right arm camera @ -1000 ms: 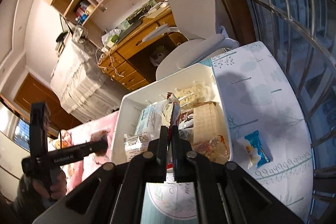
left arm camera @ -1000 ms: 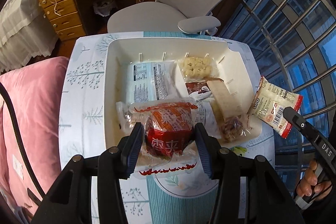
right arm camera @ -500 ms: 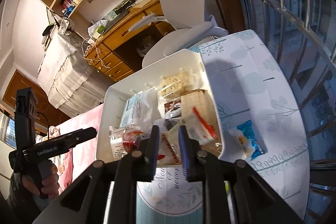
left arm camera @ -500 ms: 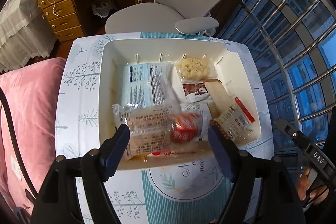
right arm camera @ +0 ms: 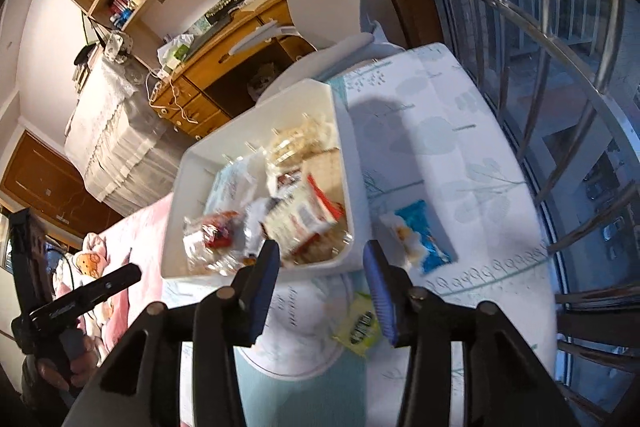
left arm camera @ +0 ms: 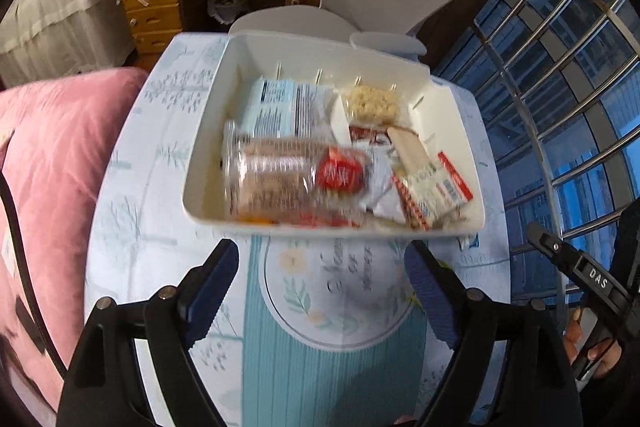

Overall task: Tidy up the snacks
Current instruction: 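Move the left tool to the yellow-green snack and grasp it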

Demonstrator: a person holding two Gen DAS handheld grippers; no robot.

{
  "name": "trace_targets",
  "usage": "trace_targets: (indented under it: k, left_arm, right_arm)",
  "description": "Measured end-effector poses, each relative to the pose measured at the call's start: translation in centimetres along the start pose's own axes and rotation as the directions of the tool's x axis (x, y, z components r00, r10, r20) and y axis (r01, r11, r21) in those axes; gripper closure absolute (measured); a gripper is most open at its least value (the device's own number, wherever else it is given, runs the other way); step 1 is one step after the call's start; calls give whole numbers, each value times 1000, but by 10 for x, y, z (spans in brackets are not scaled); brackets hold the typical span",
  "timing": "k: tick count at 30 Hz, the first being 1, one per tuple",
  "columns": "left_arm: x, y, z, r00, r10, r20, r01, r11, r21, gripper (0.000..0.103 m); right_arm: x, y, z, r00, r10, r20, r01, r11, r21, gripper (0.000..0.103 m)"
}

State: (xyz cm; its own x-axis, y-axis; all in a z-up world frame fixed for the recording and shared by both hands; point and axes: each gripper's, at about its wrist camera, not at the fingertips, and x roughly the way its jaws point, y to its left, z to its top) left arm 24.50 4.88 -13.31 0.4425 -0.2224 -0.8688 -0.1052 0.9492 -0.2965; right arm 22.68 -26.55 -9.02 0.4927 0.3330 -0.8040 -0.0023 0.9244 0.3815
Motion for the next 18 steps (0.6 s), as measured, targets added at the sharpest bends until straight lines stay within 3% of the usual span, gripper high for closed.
trace_targets:
  k: [8,18]
  left_arm:
    - [29,-31,-41,998,7,-58,-7,1000,-11,17]
    - [87,-90,-44,989,16,-146,-2,995,101,17]
  right_arm:
    - [10,-39,-9,999,-46,-19,45,997,-56,52]
    - [45,-65,0,994,-84,-66,72,985,-159,46]
